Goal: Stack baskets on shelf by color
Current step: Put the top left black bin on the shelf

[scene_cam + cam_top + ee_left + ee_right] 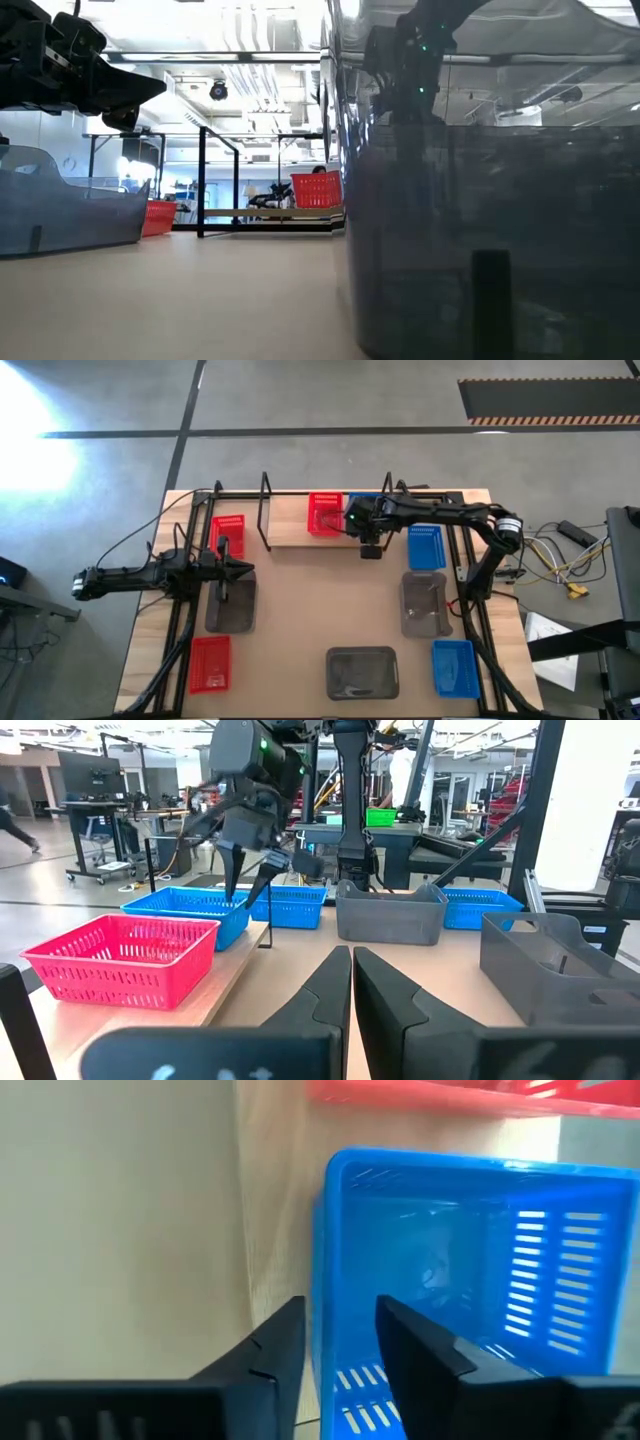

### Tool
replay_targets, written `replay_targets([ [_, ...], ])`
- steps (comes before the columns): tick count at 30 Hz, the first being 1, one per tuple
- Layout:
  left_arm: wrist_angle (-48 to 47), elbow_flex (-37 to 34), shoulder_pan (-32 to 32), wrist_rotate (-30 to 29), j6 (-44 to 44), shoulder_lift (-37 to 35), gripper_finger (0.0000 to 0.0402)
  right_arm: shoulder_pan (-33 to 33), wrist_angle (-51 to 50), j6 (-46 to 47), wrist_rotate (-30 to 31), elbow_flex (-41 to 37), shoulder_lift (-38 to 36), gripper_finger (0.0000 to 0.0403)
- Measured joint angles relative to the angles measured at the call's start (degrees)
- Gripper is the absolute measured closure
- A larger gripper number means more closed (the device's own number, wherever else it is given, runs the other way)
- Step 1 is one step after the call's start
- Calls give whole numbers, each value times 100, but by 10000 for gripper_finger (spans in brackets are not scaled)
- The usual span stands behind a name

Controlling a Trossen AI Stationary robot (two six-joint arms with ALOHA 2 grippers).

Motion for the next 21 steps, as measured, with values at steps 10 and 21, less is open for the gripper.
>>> replay_targets([
  [10, -1, 2, -1, 0, 0, 0, 402, 578, 592, 1636, -334, 143, -335, 260],
  [21, -2, 2, 0, 0, 0, 0, 402, 2706, 4682, 2294, -475, -1717, -329, 283],
])
